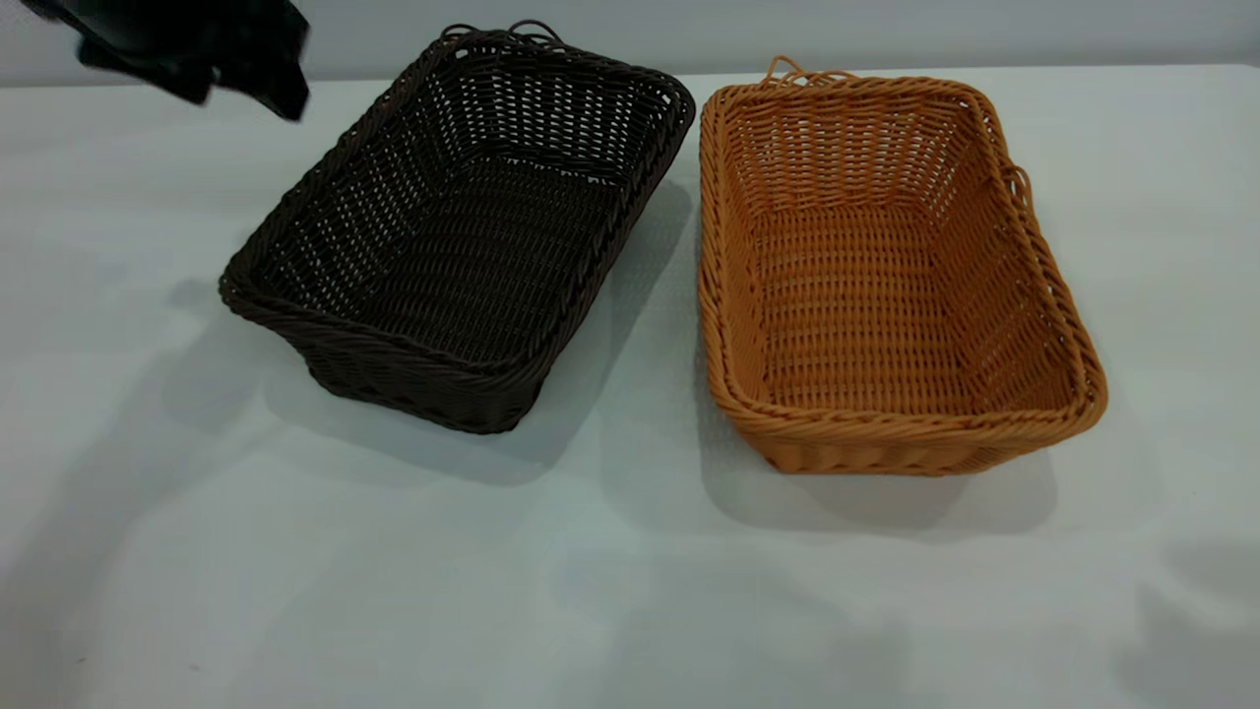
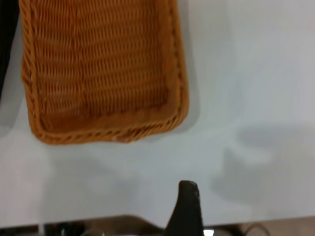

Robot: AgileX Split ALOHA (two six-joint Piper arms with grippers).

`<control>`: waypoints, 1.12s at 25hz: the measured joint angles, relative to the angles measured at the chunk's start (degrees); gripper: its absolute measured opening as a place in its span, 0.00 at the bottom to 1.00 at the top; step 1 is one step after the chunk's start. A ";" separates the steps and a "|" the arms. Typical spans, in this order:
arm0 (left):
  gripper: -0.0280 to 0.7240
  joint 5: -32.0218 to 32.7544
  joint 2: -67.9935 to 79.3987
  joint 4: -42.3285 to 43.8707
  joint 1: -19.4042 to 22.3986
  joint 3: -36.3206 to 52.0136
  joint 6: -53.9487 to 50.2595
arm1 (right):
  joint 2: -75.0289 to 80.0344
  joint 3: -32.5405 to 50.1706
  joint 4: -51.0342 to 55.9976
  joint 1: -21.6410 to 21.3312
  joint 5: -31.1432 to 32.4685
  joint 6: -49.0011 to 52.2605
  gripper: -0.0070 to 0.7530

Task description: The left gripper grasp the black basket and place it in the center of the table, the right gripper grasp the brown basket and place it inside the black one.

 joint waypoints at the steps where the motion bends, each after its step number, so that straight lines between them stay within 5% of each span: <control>1: 0.74 -1.15 1.17 0.00 -0.26 -0.18 0.00 | 1.59 0.00 0.78 0.00 -0.28 -0.54 0.75; 12: 0.72 -4.67 11.54 0.00 -2.05 -5.03 0.02 | 15.33 -0.29 7.78 0.00 -2.29 -2.00 0.75; 15: 0.60 -4.78 14.43 0.00 -2.36 -7.19 0.02 | 18.16 -0.34 12.58 0.00 -2.43 -4.20 0.75; 20: 0.14 -5.23 15.69 0.38 -2.36 -9.93 0.52 | 21.98 -0.36 26.94 0.00 -2.43 -10.69 0.75; 28: 0.14 -2.33 10.98 1.76 -2.36 -12.81 4.90 | 34.90 -0.67 49.80 0.00 -1.96 -13.80 0.75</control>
